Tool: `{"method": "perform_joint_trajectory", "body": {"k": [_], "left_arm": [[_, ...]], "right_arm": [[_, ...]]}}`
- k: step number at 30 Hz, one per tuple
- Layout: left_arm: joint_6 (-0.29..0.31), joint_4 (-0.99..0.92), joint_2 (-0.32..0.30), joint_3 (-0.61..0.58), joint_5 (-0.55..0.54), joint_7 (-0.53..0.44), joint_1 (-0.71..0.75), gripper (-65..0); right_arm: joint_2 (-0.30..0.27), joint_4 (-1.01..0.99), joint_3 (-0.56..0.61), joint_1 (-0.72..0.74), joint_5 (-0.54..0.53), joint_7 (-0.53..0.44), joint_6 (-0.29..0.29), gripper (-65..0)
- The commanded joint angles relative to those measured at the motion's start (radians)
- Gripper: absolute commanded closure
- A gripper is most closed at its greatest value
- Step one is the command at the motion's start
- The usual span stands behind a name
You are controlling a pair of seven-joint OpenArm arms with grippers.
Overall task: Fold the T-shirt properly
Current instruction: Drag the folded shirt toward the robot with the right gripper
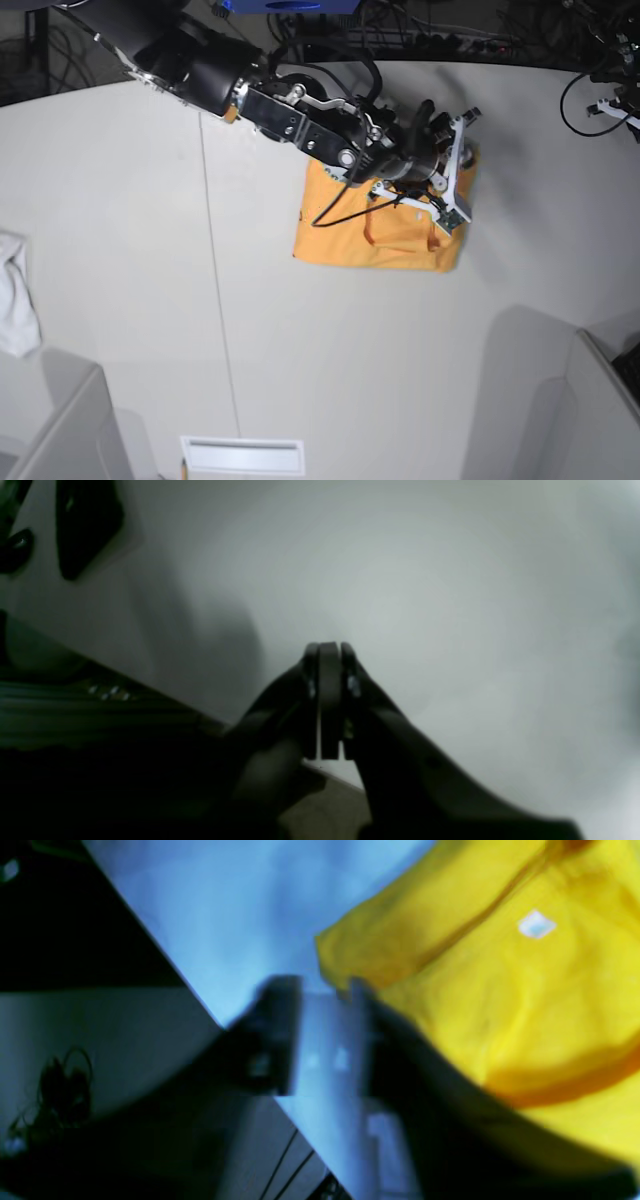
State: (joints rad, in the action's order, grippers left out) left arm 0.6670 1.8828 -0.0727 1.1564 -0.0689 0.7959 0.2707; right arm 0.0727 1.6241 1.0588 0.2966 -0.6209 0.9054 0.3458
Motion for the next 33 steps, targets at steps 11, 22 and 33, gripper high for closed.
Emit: {"method": "perform_joint_trajectory", "body": {"k": [11,22,33], "left_arm": [[0.004,0.016,-0.014,0.004,-0.009,-0.02,0.003,0.0],[0.004,0.016,-0.011,-0.003,-0.015,-0.02,0.003,0.0],[0.004,0.016,-0.009,-0.003,-0.015,-0.02,0.003,0.0]], "right_arm": [[0.055,-0.046,0.22,-0.073,0.608,-0.007,0.031,-37.2],[0.055,-0.155,0.215,-0.083,0.701,-0.01,0.032,-37.1],[0.066,-0.146,0.214,-0.087,0.698,-0.029,0.032,0.0]]}}
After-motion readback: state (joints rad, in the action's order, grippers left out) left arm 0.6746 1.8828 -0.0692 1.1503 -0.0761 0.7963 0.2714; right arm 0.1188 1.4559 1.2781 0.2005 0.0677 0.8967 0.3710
